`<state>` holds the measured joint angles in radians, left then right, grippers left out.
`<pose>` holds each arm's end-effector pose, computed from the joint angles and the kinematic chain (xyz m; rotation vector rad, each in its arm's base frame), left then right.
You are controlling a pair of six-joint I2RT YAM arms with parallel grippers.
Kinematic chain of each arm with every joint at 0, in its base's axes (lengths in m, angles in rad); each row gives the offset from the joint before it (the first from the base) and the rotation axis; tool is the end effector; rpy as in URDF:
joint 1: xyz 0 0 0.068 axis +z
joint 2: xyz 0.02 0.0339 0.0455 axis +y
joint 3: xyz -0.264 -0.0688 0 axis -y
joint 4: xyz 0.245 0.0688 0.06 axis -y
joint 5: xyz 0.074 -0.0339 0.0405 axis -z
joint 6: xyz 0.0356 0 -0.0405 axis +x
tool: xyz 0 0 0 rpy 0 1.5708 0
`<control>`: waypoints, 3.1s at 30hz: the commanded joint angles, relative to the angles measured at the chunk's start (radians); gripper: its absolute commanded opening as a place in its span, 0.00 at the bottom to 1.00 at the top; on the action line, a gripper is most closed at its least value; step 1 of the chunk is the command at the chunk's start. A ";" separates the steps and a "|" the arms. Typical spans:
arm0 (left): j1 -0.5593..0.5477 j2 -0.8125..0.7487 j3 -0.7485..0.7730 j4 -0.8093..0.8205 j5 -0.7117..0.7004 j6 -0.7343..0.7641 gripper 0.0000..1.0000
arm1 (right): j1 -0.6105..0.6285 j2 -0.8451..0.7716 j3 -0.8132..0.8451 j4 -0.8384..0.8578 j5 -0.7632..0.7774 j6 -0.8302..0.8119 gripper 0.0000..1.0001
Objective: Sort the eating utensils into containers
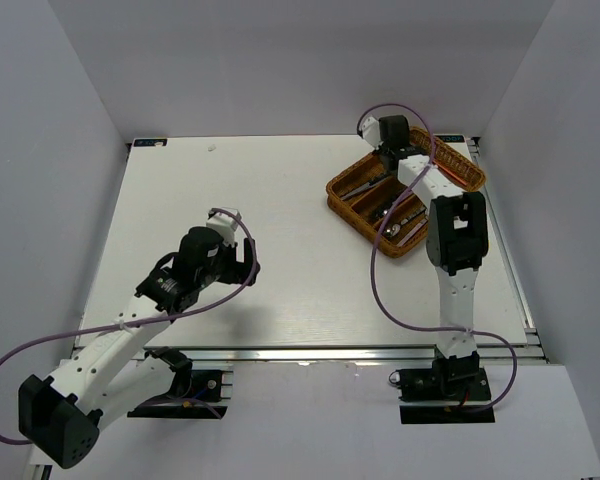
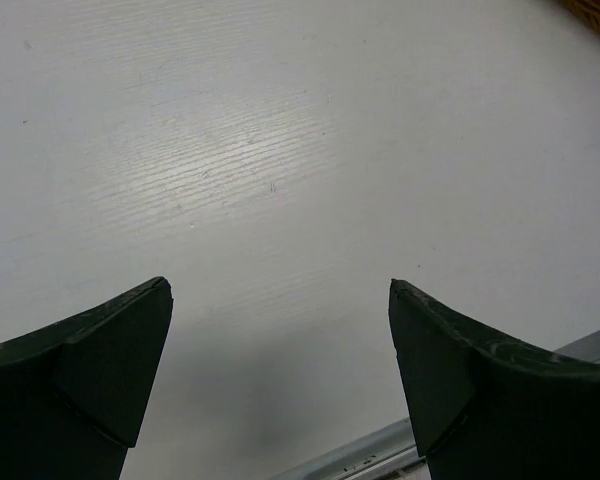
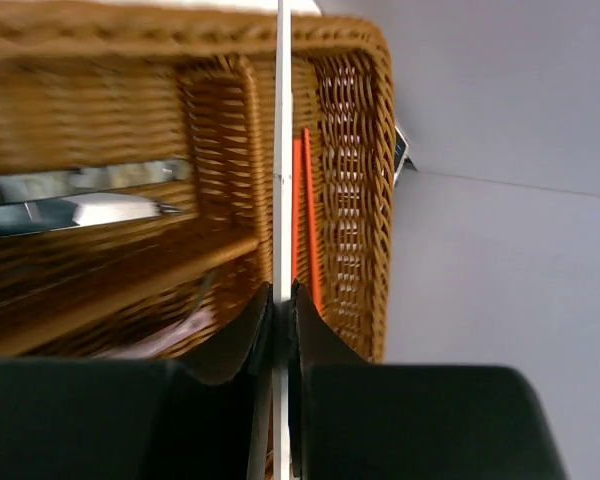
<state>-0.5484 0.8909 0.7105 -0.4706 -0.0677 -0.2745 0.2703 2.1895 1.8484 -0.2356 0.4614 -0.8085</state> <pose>0.1659 -0.0985 0.2675 0.2693 2.2302 -0.3752 0.4984 0.1217 0.2454 -0.8776 2.0046 -0.8046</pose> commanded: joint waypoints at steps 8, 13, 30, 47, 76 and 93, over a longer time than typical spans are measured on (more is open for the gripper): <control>-0.002 0.010 -0.008 0.036 0.059 0.046 0.98 | -0.075 0.102 0.098 0.140 0.040 -0.274 0.00; -0.002 -0.001 -0.013 0.038 0.045 0.041 0.98 | -0.108 0.136 0.094 0.212 0.010 -0.303 0.00; -0.002 0.039 -0.002 0.024 -0.001 0.038 0.98 | -0.134 0.046 0.133 0.180 -0.030 -0.057 0.89; 0.044 -0.064 0.200 -0.105 -0.630 -0.094 0.98 | -0.131 -1.016 -0.549 0.015 -0.400 0.798 0.89; 0.045 -0.254 0.199 -0.034 -0.951 -0.057 0.98 | -0.121 -1.677 -0.953 -0.335 -0.428 0.928 0.89; 0.047 -0.251 0.135 0.015 -0.900 -0.028 0.98 | -0.120 -1.663 -0.989 -0.317 -0.431 0.931 0.89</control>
<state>-0.5060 0.6395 0.8505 -0.4778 -0.9813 -0.3145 0.1463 0.5190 0.8577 -0.5961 0.0410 0.1066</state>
